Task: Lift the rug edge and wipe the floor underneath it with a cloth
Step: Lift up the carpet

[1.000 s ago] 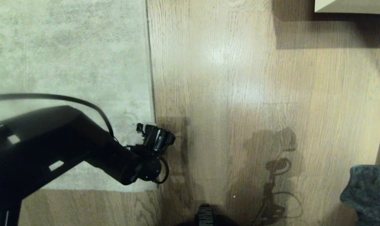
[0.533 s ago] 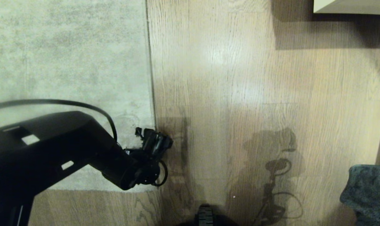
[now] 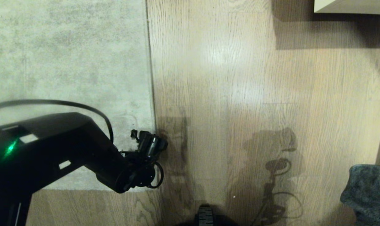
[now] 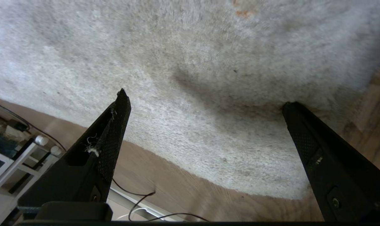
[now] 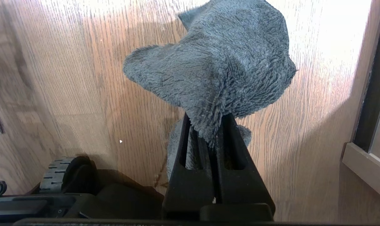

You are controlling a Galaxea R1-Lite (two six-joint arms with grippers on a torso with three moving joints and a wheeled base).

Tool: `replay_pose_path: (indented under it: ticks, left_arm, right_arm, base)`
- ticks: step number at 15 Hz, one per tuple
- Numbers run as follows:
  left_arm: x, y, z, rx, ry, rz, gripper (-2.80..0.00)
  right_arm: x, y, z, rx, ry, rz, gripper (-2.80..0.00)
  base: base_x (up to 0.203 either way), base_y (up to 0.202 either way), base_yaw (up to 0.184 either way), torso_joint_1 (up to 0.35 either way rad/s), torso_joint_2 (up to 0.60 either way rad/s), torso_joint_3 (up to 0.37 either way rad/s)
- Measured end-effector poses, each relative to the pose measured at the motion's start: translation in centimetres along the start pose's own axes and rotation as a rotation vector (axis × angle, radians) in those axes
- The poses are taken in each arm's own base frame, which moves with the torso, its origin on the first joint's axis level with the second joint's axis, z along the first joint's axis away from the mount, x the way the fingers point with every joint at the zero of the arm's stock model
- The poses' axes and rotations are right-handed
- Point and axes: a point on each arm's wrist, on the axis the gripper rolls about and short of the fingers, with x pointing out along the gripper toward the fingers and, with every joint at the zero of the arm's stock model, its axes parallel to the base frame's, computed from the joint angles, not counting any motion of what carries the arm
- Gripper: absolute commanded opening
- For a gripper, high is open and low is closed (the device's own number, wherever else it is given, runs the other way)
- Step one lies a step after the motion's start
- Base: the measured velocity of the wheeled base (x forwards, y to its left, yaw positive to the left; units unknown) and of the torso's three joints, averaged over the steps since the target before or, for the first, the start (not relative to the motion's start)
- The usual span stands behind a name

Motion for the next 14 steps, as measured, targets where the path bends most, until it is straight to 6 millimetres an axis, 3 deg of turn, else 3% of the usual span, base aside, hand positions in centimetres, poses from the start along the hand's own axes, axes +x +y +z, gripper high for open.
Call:
replay_pose_path:
  ticks: [8,14]
  left_arm:
    - [-4.3,-1.2,2.1,-0.031,-0.095,-0.103,0.00]
    - [-3.2,-1.2,1.9,-0.054,-0.100,-0.082,0.00]
  right_arm:
    - [0.0,0.0,0.0,0.000,0.000,0.000,-2.80]
    - [0.0,0.0,0.0,0.000,0.000,0.000,-2.80]
  base:
    - [0.000,0.000,0.000,0.000,0.00,0.000]
    - [0.000,0.000,0.000,0.000,0.00,0.000]
